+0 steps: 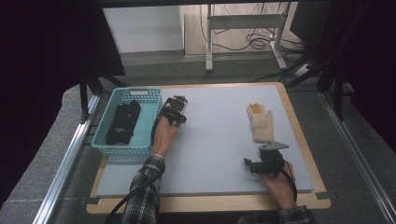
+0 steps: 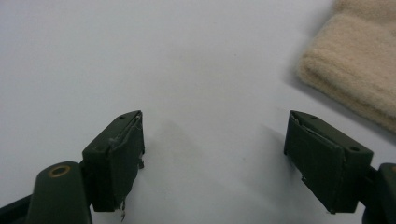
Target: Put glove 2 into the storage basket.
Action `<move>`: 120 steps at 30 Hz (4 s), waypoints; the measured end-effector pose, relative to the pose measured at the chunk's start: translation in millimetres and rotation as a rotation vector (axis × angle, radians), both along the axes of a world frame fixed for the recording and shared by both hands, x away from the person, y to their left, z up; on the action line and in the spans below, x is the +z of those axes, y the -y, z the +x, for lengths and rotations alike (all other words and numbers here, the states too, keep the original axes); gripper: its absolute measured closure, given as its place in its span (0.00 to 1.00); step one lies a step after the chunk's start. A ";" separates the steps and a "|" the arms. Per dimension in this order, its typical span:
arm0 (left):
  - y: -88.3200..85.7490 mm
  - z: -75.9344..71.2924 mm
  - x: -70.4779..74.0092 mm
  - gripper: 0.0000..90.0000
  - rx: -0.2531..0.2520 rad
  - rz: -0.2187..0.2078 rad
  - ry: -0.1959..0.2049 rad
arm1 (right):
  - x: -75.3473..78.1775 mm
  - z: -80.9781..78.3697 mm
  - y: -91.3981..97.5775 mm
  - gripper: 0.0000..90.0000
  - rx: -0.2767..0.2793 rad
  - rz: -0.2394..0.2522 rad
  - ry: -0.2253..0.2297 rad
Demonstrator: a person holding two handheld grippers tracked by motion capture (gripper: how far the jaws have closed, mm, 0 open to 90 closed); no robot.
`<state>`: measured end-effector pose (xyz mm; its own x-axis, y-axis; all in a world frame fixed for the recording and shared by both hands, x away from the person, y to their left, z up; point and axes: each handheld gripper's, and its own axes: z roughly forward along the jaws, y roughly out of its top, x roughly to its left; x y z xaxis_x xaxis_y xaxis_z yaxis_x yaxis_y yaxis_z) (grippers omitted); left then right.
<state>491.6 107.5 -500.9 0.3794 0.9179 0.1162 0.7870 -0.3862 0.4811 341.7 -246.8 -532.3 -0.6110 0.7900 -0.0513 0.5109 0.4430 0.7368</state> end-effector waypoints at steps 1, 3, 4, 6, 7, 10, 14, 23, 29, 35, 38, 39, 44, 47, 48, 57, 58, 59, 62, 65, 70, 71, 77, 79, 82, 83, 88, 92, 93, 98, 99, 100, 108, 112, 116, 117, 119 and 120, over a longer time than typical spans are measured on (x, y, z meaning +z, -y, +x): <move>1.3 1.5 -2.5 0.71 0.007 0.022 -0.005 | 0.0 0.0 0.0 0.22 0.000 0.000 0.000; 2.7 4.1 -7.5 0.74 0.021 0.068 -0.012 | 0.0 0.0 0.0 0.22 0.000 0.001 -0.001; 2.7 5.1 -9.6 0.76 0.026 0.086 -0.016 | 0.1 0.0 0.0 0.22 0.000 0.001 -0.001; 3.2 6.0 -11.6 0.80 0.028 0.104 -0.020 | 0.0 0.0 0.0 0.22 0.000 0.000 0.000; 4.0 6.0 -12.2 0.80 0.023 0.108 -0.013 | 0.0 0.0 0.0 0.22 0.000 0.001 -0.001; 7.8 5.8 -14.0 0.94 0.017 0.153 -0.007 | 0.0 0.0 -0.1 0.22 0.000 0.001 0.000; 7.0 4.8 -11.6 0.99 0.022 0.142 0.002 | 0.0 0.0 -0.1 0.22 0.000 0.001 -0.001; 6.4 -18.0 30.3 0.99 -0.051 -0.081 0.048 | 0.1 -0.1 0.0 0.22 0.000 0.000 -0.002; 22.0 -42.2 49.5 0.99 -0.148 -0.209 0.066 | 0.0 -0.1 -0.1 0.22 0.000 0.000 -0.001; 59.8 -72.6 49.5 0.98 -0.310 -0.328 0.033 | 0.0 -0.1 -0.2 0.22 -0.001 0.000 -0.001; 76.0 -79.4 37.6 0.96 -0.367 -0.363 -0.003 | 0.0 -0.1 -0.2 0.22 -0.001 0.000 -0.001; 79.0 -80.9 35.4 0.92 -0.377 -0.371 0.001 | 0.0 -0.1 -0.2 0.22 -0.001 0.000 -0.001; 75.0 -85.4 38.9 0.75 -0.381 -0.397 0.040 | 0.0 -0.1 -0.2 0.22 -0.001 0.001 0.000; 63.8 -89.7 39.7 0.73 -0.358 -0.392 0.059 | 0.0 0.0 -0.2 0.22 -0.001 0.000 0.000; 59.7 -91.7 38.4 0.70 -0.352 -0.388 0.066 | 0.0 0.0 -0.1 0.22 0.000 0.000 0.000; 21.8 -133.9 8.8 0.34 -0.344 -0.336 0.157 | 0.2 0.2 0.2 0.22 -0.001 0.002 -0.004; 21.8 -133.9 8.8 0.30 -0.344 -0.336 0.157 | 0.2 0.2 0.2 0.22 -0.001 0.002 -0.004; 14.0 -144.6 3.4 0.28 -0.347 -0.312 0.167 | 0.2 0.1 -0.1 0.22 -0.001 0.001 -0.004; 1.4 -160.0 -4.9 0.19 -0.336 -0.288 0.174 | 0.2 0.3 0.0 0.22 -0.001 0.001 -0.006; -9.0 -170.6 -11.9 0.13 -0.308 -0.287 0.174 | 0.2 0.3 -0.4 0.19 0.005 0.000 -0.009; -29.4 -189.5 -29.2 0.07 -0.266 -0.309 0.166 | 0.2 0.0 -1.4 0.19 0.007 -0.007 -0.011; -34.0 -193.7 -33.1 0.07 -0.263 -0.293 0.168 | 0.4 -0.2 -1.5 0.19 0.005 -0.006 -0.011; -56.2 -204.3 -47.6 0.04 -0.236 -0.227 0.183 | 9.5 2.8 -11.4 0.27 0.064 0.033 -0.019; -60.7 -203.5 -49.6 0.03 -0.229 -0.247 0.185 | 16.2 8.0 -19.1 0.29 0.100 0.054 -0.022; -63.1 -201.5 -50.4 0.03 -0.227 -0.265 0.167 | 25.8 17.7 -33.1 0.32 0.148 0.073 -0.015; -63.7 -200.8 -50.7 0.03 -0.225 -0.271 0.162 | 29.4 23.1 -40.4 0.33 0.167 0.071 -0.010; -64.0 -200.9 -51.2 0.02 -0.224 -0.275 0.163 | 34.1 48.2 -73.1 0.33 0.235 0.066 -0.006; -64.2 -201.1 -51.3 0.02 -0.223 -0.277 0.164 | 30.3 63.9 -94.1 0.30 0.272 0.045 -0.013; -64.1 -201.4 -51.4 0.03 -0.220 -0.278 0.164 | 26.3 74.9 -109.3 0.28 0.296 0.013 -0.016; -64.3 -201.7 -51.4 0.03 -0.220 -0.277 0.166 | 14.9 92.4 -133.6 0.26 0.331 -0.053 -0.038; -64.3 -201.9 -51.5 0.03 -0.220 -0.277 0.168 | 11.3 93.4 -137.4 0.27 0.334 -0.071 -0.030; -64.4 -201.8 -51.6 0.03 -0.220 -0.280 0.168 | 8.9 93.2 -139.3 0.30 0.338 -0.088 -0.019; -64.6 -201.8 -51.6 0.03 -0.219 -0.278 0.170 | 18.2 85.1 -131.8 0.69 0.321 -0.106 -0.015; -65.0 -201.7 -51.4 0.04 -0.222 -0.274 0.167 | 36.3 62.3 -121.4 0.73 0.360 -0.022 -0.023; -65.0 -201.8 -51.4 0.04 -0.221 -0.273 0.168 | 36.3 37.4 -120.8 0.63 0.409 0.006 -0.065; -65.0 -201.9 -51.4 0.04 -0.221 -0.274 0.168 | 33.0 33.6 -121.9 0.55 0.419 0.000 -0.085; -64.9 -202.0 -51.4 0.04 -0.220 -0.274 0.169 | 29.9 29.0 -121.1 0.44 0.411 -0.026 -0.057; -64.9 -202.0 -51.4 0.04 -0.221 -0.273 0.170 | 30.5 29.8 -118.4 0.41 0.401 -0.025 -0.046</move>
<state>289.6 172.5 -552.3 0.5676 0.8222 -0.0433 0.5998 -0.3769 0.7059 371.5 -128.4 -501.7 -0.8727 0.4871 -0.0329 0.3257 0.6311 0.7040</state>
